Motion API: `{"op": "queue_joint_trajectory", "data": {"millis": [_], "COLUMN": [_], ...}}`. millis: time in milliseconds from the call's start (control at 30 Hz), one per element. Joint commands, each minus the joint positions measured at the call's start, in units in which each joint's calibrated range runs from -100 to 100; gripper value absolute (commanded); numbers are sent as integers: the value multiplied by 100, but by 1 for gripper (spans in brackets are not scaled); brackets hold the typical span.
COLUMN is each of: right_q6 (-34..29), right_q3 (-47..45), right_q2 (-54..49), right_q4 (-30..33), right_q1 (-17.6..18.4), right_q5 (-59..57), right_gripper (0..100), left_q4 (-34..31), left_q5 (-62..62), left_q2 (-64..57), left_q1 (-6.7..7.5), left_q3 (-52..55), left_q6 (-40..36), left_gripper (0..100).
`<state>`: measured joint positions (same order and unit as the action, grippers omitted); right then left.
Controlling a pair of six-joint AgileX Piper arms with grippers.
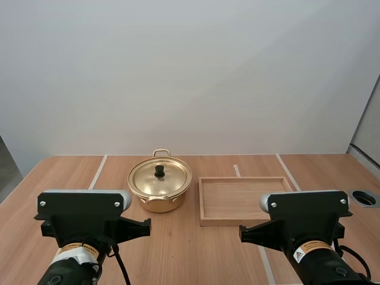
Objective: Open the pot, put the grape inside, and close it
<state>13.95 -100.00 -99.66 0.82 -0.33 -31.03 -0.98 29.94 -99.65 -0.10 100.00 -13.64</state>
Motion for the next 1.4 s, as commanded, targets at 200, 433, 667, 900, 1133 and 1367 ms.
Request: {"op": "queue_joint_trajectory", "data": {"millis": [200,433,667,900,1133,1367], "right_q6": [-54,-54,-54,-54,-54,-54], "right_q3": [0,0,0,0,0,0], "right_q2": [-34,-34,-34,-34,-34,-34], "right_q4": [-82,-82,-82,-82,-82,-82], "right_q1": [11,11,11,11,11,11], "right_q5": [-9,-9,-9,-9,-9,-9], "right_gripper": [0,0,0,0,0,0], "left_q4": [98,98,98,98,98,98], "left_q5": [37,-100,-115,-115,-115,-115], "left_q2": [-35,-35,-35,-35,-35,-35], "left_q1": [-6,-6,-6,-6,-6,-6], "left_q3": [0,0,0,0,0,0], "left_q6": [-44,-44,-44,-44,-44,-44], "left_gripper": [0,0,0,0,0,0]}}
